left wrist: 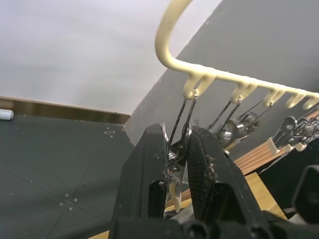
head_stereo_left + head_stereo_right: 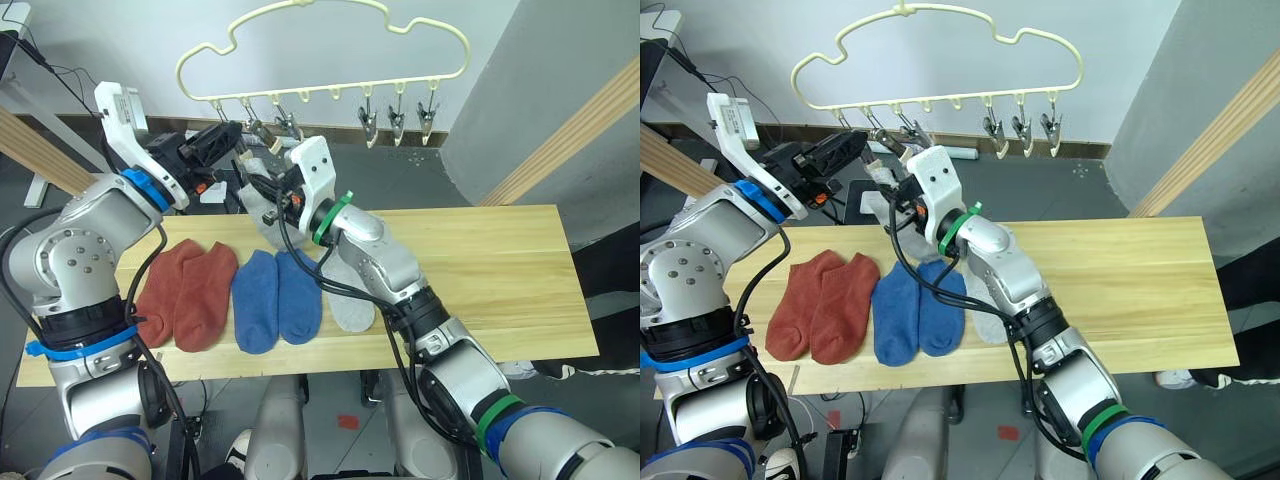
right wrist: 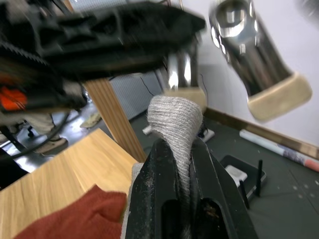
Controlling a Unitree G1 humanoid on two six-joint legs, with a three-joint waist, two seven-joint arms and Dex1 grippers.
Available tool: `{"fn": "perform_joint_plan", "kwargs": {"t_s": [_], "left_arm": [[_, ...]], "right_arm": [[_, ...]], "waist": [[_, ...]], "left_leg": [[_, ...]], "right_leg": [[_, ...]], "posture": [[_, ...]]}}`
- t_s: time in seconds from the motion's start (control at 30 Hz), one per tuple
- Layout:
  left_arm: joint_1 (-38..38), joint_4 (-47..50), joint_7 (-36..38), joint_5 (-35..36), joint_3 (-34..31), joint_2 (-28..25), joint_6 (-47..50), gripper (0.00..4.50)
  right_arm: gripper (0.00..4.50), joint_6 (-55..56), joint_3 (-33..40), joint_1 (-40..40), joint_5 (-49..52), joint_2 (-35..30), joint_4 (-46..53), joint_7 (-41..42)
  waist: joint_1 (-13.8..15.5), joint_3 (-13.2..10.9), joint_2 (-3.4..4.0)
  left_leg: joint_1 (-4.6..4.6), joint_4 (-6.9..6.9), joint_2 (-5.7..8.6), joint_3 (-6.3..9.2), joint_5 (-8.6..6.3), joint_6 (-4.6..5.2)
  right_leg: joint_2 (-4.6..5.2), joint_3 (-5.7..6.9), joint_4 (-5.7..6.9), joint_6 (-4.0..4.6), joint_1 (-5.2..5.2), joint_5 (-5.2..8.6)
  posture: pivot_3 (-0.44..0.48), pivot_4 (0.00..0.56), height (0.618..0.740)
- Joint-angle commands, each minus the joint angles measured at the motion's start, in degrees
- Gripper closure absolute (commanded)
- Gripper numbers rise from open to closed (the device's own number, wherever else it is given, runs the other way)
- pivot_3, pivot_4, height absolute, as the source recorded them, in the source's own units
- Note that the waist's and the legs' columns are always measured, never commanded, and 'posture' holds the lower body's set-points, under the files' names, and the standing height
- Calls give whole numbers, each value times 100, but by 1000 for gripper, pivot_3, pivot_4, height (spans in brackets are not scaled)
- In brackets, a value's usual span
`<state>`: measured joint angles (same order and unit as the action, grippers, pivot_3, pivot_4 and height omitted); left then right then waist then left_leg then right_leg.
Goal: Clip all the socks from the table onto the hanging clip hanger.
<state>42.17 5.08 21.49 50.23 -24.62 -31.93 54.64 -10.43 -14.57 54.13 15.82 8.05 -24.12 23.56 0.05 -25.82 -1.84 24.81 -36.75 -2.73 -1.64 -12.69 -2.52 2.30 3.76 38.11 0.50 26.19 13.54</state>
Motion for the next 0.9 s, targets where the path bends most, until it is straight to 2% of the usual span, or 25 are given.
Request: {"fn": "perform_joint_plan", "kwargs": {"t_s": [0.03,0.17,0.47,0.9], "left_arm": [[85,160,-99,210,-211,-25,-41,4121],[160,89,-205,272,-234,8,-85,4121],[207,20,-270,412,-238,32,-42,4121],[174,29,-378,722,-214,-52,109,4121]], "right_arm": [[4500,136,111,459,238,1027,-120,13],[4500,91,247,633,475,1124,-384,12],[4500,-142,-39,409,538,1055,-210,137],[4500,-105,-13,260,625,999,39,-25]], "waist": [[0,0,0],[6,1,-2],[3,1,-2],[3,1,-2]], "left_leg": [[0,0,0,0,0,0],[0,-2,0,3,0,0],[0,-2,0,2,0,0],[0,-6,0,2,0,0]], "right_leg": [[0,0,0,1,0,-1],[0,3,0,13,-2,-8],[0,4,1,25,-2,-15],[0,4,3,25,-3,-15]], "posture": [[26,466,735],[34,456,735],[29,456,735],[26,468,735]]}}
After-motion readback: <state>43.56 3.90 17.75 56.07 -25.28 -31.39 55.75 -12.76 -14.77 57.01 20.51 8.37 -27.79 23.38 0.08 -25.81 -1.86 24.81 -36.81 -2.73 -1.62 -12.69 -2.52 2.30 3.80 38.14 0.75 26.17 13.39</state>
